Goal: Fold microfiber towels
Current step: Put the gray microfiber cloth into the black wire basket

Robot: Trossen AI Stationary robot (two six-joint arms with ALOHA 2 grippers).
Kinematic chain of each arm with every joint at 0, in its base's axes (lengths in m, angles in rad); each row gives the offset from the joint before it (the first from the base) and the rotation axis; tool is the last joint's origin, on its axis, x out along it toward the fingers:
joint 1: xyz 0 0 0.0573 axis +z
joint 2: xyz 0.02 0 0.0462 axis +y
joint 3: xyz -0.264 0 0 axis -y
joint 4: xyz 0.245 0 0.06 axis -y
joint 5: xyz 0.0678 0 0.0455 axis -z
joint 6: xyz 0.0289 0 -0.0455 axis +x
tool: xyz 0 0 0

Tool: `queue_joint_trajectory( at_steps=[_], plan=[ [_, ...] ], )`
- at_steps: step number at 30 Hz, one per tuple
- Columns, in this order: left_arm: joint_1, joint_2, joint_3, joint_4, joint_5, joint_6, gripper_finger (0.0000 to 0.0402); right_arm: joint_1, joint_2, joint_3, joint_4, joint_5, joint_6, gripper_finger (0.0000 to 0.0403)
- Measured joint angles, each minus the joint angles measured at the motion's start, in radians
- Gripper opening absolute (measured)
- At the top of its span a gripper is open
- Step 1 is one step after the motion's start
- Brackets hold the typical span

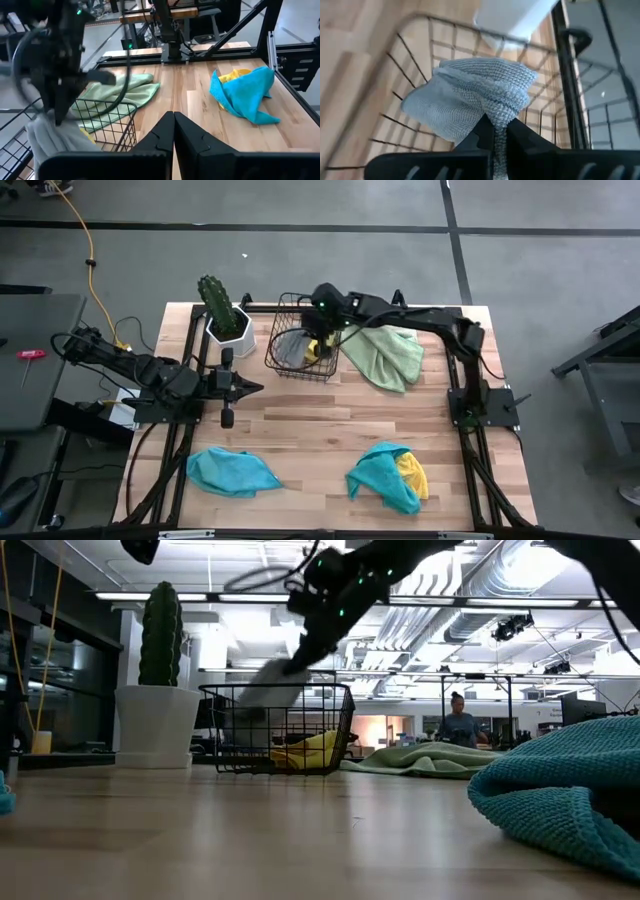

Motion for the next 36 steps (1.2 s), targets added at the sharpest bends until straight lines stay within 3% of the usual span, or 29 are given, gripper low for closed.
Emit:
queue_joint_trajectory(
  at_steps=[6,11,18,23,27,31,36],
  plan=[
    [0.000,0.000,0.000,0.000,-0.004,0.010,0.0000,-0.032,0.091,0.069,-0.020,0.013,-0.004,0.0000],
    [0.000,0.000,0.000,0.000,-0.004,0.010,0.0000,-0.030,0.171,0.111,-0.021,0.180,-0.027,0.0000],
    [0.000,0.000,0.000,0.000,-0.004,0.010,0.0000,-0.031,0.226,0.116,0.064,0.206,-0.048,0.0000],
    [0.000,0.000,0.000,0.000,-0.004,0.010,0.0000,-0.029,0.226,0.108,0.141,0.320,-0.041,0.0013],
    [0.000,0.000,0.000,0.000,-0.004,0.010,0.0000,-0.033,0.226,0.108,0.178,0.342,0.016,0.0043],
    [0.000,0.002,0.000,0.000,-0.004,0.010,0.0000,-0.038,0.226,0.107,0.177,0.361,0.040,0.0097],
    [0.000,0.014,0.001,0.001,-0.004,0.010,0.0000,-0.035,0.226,0.107,0.248,0.502,-0.003,0.0178]
  ],
)
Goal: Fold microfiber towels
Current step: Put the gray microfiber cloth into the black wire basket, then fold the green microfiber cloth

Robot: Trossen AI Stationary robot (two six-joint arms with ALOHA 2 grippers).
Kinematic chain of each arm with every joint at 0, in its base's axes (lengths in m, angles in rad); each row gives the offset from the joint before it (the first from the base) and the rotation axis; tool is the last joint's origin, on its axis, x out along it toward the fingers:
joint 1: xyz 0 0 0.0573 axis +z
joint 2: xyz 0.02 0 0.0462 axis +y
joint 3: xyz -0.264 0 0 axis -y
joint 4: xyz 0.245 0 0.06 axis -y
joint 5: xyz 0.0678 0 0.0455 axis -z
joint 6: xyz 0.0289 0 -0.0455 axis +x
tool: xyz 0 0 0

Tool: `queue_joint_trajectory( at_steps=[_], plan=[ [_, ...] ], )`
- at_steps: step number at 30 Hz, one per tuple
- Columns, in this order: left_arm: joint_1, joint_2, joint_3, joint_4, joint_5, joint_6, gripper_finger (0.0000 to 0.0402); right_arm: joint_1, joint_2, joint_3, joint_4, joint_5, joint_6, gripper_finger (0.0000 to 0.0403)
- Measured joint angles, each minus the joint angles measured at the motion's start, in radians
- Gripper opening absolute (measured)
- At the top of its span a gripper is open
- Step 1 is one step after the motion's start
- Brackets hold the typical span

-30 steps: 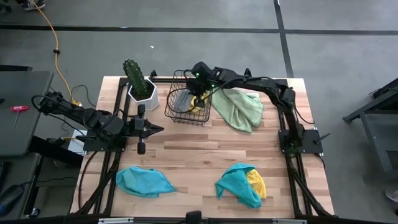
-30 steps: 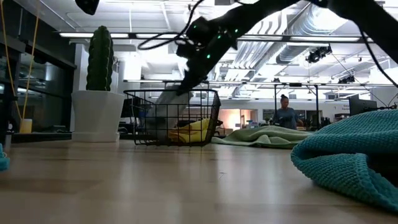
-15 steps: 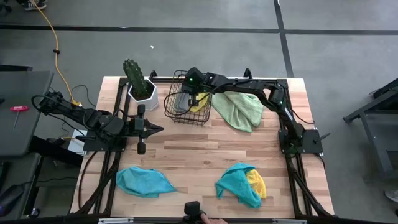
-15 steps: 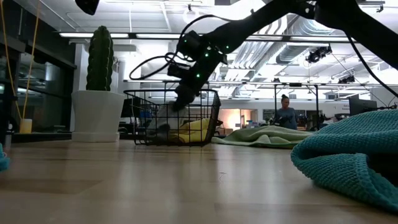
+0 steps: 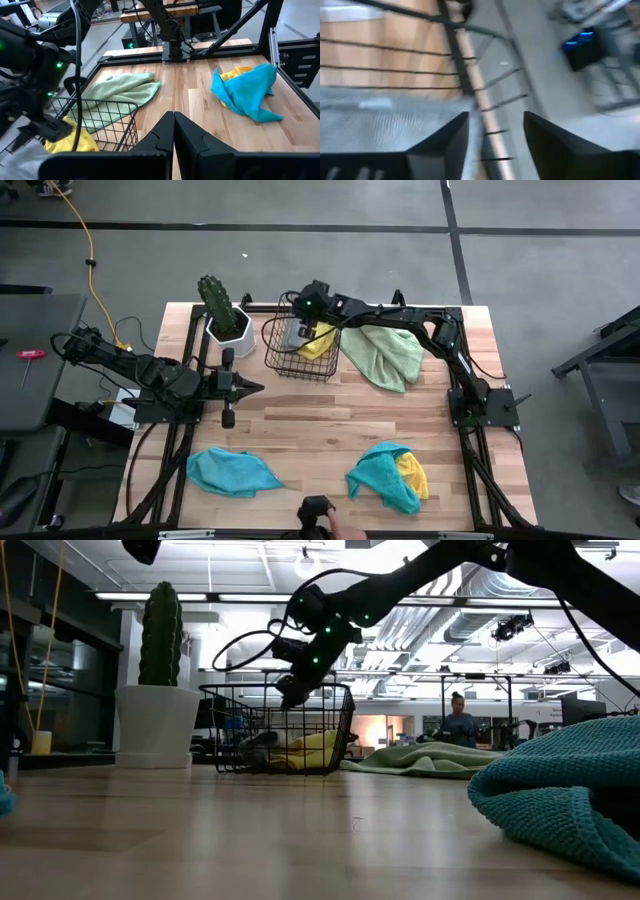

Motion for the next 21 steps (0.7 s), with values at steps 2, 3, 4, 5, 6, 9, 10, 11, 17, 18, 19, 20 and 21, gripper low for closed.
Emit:
queue_joint_trajectory(
  at_steps=[2,3,4,5,6,9,10,11,17,18,19,20,21],
  plan=[
    [0.000,0.007,0.000,-0.001,-0.011,0.000,0.0000,0.002,0.000,0.013,0.011,0.071,-0.021,0.0202],
    [0.000,0.008,0.000,-0.001,-0.022,0.000,0.0000,0.003,0.000,0.024,0.011,0.088,-0.036,0.0211],
    [0.000,0.011,0.000,0.000,-0.033,0.000,0.0000,0.004,0.000,0.035,0.006,0.093,-0.043,0.0218],
    [0.000,0.014,0.000,0.000,-0.039,0.000,0.0000,0.005,-0.005,0.046,-0.013,0.095,-0.049,0.0223],
    [0.000,0.016,0.000,-0.002,-0.041,0.000,0.0000,0.007,-0.014,0.050,-0.041,0.094,-0.049,0.0227],
    [0.000,0.016,0.000,-0.011,-0.044,0.000,0.0000,0.013,-0.062,0.053,-0.123,0.093,-0.042,0.0227],
    [0.000,0.019,0.000,-0.014,-0.044,0.000,0.0000,0.017,-0.085,0.053,-0.147,0.092,-0.030,0.0225],
    [0.000,0.021,0.000,-0.016,-0.044,0.000,0.0000,0.019,-0.110,0.053,-0.186,0.092,-0.011,0.0222],
    [-0.001,0.020,0.000,-0.022,-0.041,0.000,0.0000,0.056,-0.276,-0.048,-0.282,0.070,0.098,0.0203],
    [-0.001,0.020,0.000,-0.023,-0.036,0.000,0.0000,0.069,-0.316,-0.107,-0.258,0.066,0.114,0.0200],
    [-0.001,0.020,0.000,-0.023,-0.031,0.000,0.0000,0.083,-0.359,-0.177,-0.216,0.067,0.126,0.0197],
    [-0.002,0.020,0.000,-0.023,-0.026,0.000,0.0000,0.097,-0.407,-0.259,-0.159,0.066,0.140,0.0195],
    [-0.002,0.020,0.000,-0.023,-0.024,0.000,0.0000,0.113,-0.458,-0.352,-0.083,0.066,0.150,0.0193]
  ],
)
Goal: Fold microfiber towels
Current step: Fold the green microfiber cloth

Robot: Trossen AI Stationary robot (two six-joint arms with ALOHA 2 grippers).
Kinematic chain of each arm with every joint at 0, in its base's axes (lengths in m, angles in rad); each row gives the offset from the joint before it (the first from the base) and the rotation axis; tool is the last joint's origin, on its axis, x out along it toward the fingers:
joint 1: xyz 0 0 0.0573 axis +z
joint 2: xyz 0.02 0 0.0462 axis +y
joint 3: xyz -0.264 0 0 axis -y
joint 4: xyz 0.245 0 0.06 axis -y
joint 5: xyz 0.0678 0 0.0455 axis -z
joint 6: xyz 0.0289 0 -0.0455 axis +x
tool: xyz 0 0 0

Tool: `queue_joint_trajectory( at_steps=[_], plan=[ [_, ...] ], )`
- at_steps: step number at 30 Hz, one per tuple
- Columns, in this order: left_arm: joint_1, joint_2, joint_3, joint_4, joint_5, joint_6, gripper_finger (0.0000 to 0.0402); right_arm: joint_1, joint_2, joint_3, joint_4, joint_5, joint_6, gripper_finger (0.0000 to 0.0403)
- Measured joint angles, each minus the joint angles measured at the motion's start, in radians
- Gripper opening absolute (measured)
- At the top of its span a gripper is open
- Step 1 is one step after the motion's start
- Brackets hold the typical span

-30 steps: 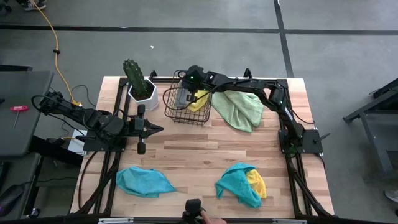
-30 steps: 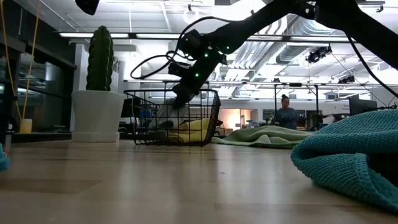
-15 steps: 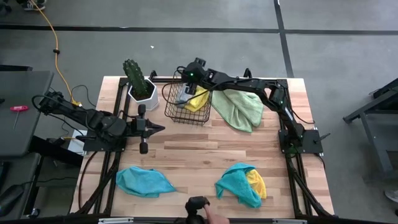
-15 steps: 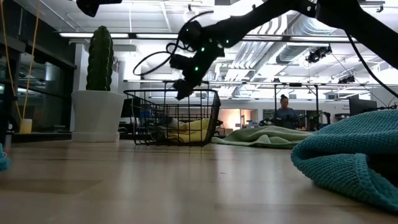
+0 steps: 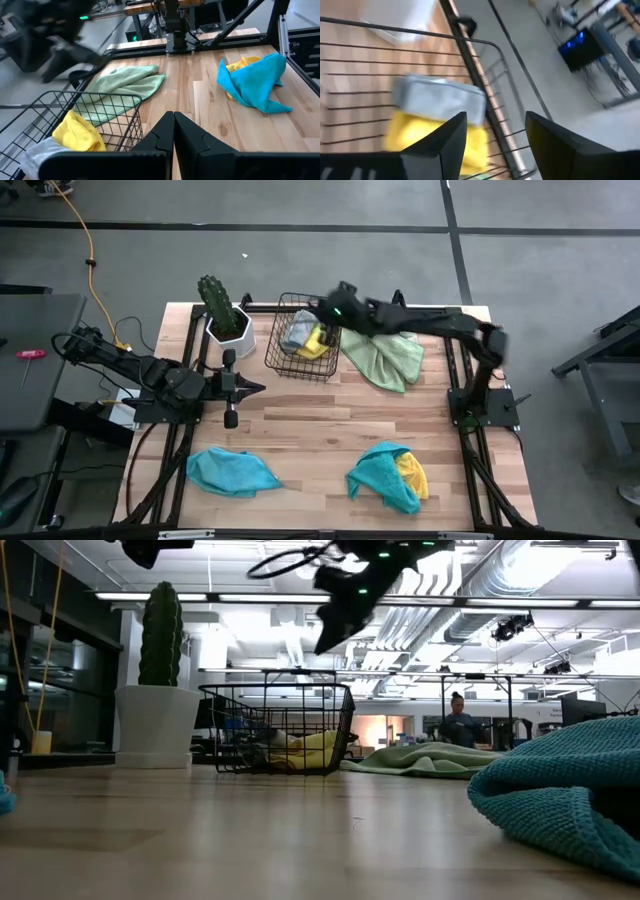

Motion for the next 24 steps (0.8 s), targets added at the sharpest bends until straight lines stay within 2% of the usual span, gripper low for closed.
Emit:
queue_joint_trajectory(
  at_steps=[3,7,10,12,16,19,21,24],
  plan=[
    [0.000,0.000,0.000,0.011,0.002,0.000,0.0000,0.055,-0.154,-0.313,0.304,0.000,0.041,0.0189],
    [0.000,0.000,0.000,0.038,0.003,0.001,0.0000,0.133,-0.313,-0.702,0.861,-0.025,0.090,0.0188],
    [0.000,0.006,0.000,0.077,0.012,0.032,0.0000,0.176,-0.378,-0.896,1.224,-0.116,0.142,0.0188],
    [0.000,0.018,-0.002,0.107,0.036,0.058,0.0000,0.196,-0.407,-0.980,1.389,-0.188,0.170,0.0188],
    [0.005,0.036,-0.103,0.367,0.104,0.180,0.0000,0.232,-0.439,-1.055,1.581,-0.246,0.171,0.0188],
    [0.036,0.042,-0.190,0.560,0.106,0.255,0.0000,0.256,-0.451,-1.060,1.607,-0.246,0.166,0.0188],
    [0.068,0.031,-0.223,0.585,0.085,0.261,0.0000,0.267,-0.452,-1.049,1.586,-0.245,0.144,0.0188],
    [0.118,-0.020,-0.226,0.537,0.085,0.247,0.0000,0.274,-0.452,-1.026,1.545,-0.246,0.114,0.0189]
  ],
)
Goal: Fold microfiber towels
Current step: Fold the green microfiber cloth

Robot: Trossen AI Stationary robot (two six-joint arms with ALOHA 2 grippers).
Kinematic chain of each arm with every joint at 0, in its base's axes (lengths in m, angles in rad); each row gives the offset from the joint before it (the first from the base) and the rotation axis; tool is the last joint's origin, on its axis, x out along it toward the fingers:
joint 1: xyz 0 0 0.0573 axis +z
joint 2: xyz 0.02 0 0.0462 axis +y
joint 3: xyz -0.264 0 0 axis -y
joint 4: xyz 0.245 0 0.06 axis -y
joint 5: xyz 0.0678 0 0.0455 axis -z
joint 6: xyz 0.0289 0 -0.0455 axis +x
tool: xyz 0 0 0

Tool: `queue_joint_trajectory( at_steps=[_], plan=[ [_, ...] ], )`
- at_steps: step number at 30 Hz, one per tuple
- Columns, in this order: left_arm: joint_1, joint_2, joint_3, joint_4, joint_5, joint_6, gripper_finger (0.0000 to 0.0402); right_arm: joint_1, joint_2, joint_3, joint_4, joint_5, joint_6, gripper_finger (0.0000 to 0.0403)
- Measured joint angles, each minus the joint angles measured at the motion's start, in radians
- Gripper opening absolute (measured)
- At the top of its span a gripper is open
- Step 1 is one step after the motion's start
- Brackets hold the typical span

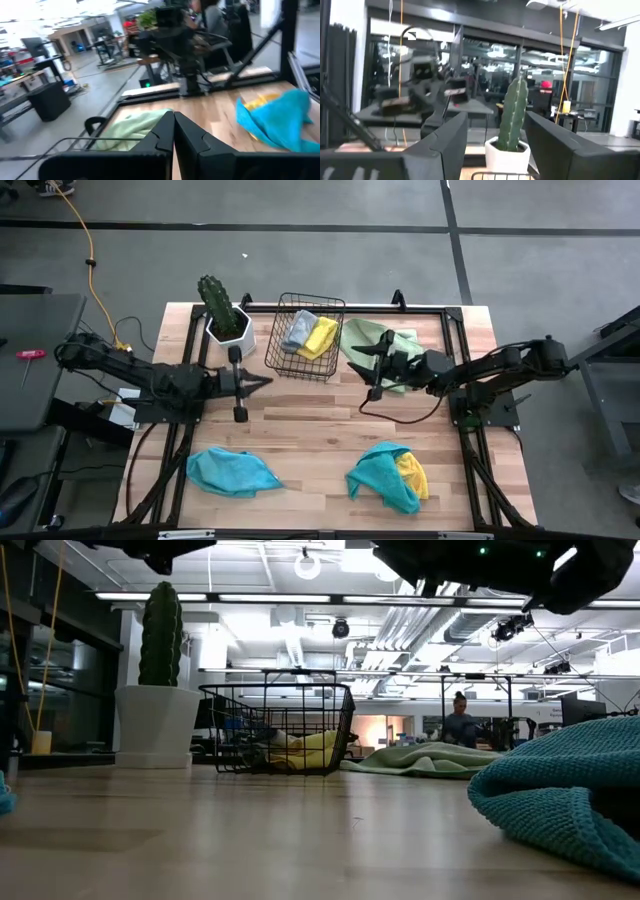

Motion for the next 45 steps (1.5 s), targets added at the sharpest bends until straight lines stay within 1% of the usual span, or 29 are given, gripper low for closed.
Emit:
queue_joint_trajectory(
  at_steps=[3,8,10,11,14,22,25,27,28,30,32,34,36,38,42,45],
  plan=[
    [0.041,-0.059,0.000,-0.082,0.067,-0.025,0.0000,0.000,0.000,0.018,-0.056,0.000,-0.001,0.0189],
    [0.093,-0.132,0.000,-0.157,0.302,-0.036,0.0000,-0.001,0.000,0.042,-0.125,0.017,0.001,0.0188],
    [0.104,-0.134,0.000,-0.178,0.368,-0.024,0.0000,-0.001,0.000,0.050,-0.146,0.033,0.001,0.0188],
    [0.108,-0.133,0.000,-0.186,0.379,-0.022,0.0000,-0.001,0.000,0.054,-0.158,0.042,0.001,0.0188],
    [0.108,-0.120,0.000,-0.190,0.377,-0.021,0.0000,-0.001,0.000,0.071,-0.210,0.066,0.006,0.0188],
    [0.108,-0.104,0.000,-0.179,0.283,-0.019,0.0000,-0.001,0.001,0.121,-0.391,0.128,0.012,0.0188],
    [0.108,-0.104,0.000,-0.179,0.259,-0.021,0.0000,-0.001,0.001,0.134,-0.455,0.174,0.026,0.0188],
    [0.108,-0.104,0.000,-0.179,0.257,-0.022,0.0000,0.003,0.001,0.151,-0.574,0.269,0.119,0.0188],
    [0.108,-0.104,0.000,-0.179,0.257,-0.022,0.0000,0.006,0.000,0.165,-0.677,0.333,0.177,0.0188],
    [0.108,-0.104,0.000,-0.179,0.257,-0.022,0.0000,0.006,-0.003,0.204,-0.950,0.438,0.272,0.0188],
    [0.108,-0.104,0.000,-0.179,0.257,-0.022,0.0000,0.006,-0.003,0.257,-1.233,0.471,0.385,0.0188],
    [0.108,-0.104,0.000,-0.179,0.257,-0.022,0.0000,0.006,-0.003,0.304,-1.464,0.453,0.536,0.0188],
    [0.108,-0.104,0.000,-0.180,0.256,-0.024,0.0000,0.006,-0.003,0.338,-1.599,0.415,0.682,0.0189],
    [0.108,-0.103,0.000,-0.181,0.255,-0.038,0.0000,0.009,-0.005,0.350,-1.672,0.363,0.759,0.0188],
    [0.108,-0.099,0.000,-0.188,0.255,-0.041,0.0000,0.035,-0.003,0.315,-1.791,0.242,0.803,0.0188],
    [0.108,-0.096,0.000,-0.187,0.255,-0.059,0.0000,0.052,-0.002,0.258,-1.841,0.199,0.869,0.0188]
  ],
)
